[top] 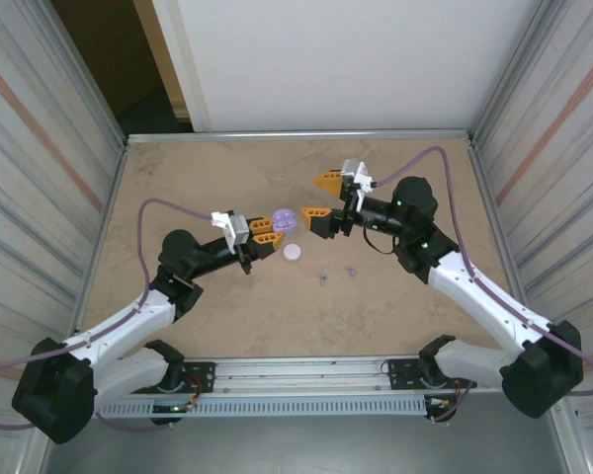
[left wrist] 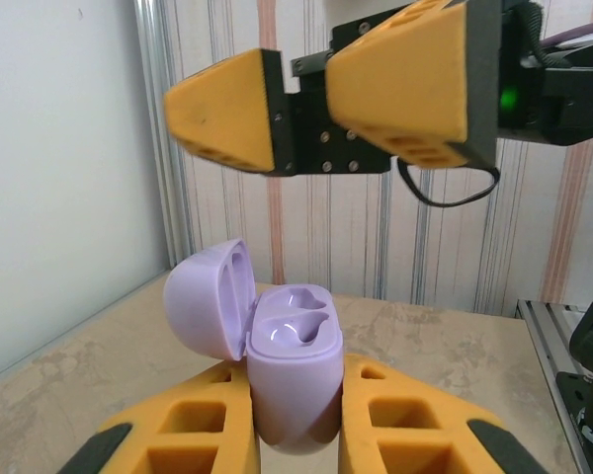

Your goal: Insert the wireless bluetooth earbuds into the charging case

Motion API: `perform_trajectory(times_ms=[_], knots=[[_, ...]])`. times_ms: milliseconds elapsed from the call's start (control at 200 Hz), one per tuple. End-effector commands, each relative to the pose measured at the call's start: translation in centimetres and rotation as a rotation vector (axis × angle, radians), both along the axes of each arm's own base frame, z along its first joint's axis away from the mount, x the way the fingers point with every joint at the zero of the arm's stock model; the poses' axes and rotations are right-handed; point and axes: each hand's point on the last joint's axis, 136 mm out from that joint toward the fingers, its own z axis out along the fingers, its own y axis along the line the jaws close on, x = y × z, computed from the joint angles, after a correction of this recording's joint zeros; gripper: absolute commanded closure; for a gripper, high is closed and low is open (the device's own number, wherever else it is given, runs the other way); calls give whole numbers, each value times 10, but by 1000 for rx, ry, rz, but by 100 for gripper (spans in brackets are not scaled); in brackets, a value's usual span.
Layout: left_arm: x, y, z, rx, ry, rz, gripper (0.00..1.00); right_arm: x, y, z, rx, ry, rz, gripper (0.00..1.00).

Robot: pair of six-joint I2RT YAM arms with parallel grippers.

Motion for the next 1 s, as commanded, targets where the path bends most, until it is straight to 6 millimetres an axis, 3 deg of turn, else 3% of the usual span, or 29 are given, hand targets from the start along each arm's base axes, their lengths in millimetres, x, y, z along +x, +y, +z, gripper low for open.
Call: perform_trajectory(times_ms=[0,140,266,316,717,992], knots=[[-4,4,7,-10,-38,20,100,2,-13,-10,-32,9,-76,21],[-6,6,10,-18,-46,25,100,3,-26,-20,-41,29,-153,19],[-6,6,13,-25,-50,26,100,-5,-42,-17,-28,19,-216,17],[-6,7,14,-29,-52,26,100,-6,-48,-20,-24,22,-239,0],[-7,8,21,-47,-53,28,100,-12,-79,-43,-24,77,-375,1],[-9,10,15,-36,-45,31,100,-10,-100,-67,-22,141,-485,1]])
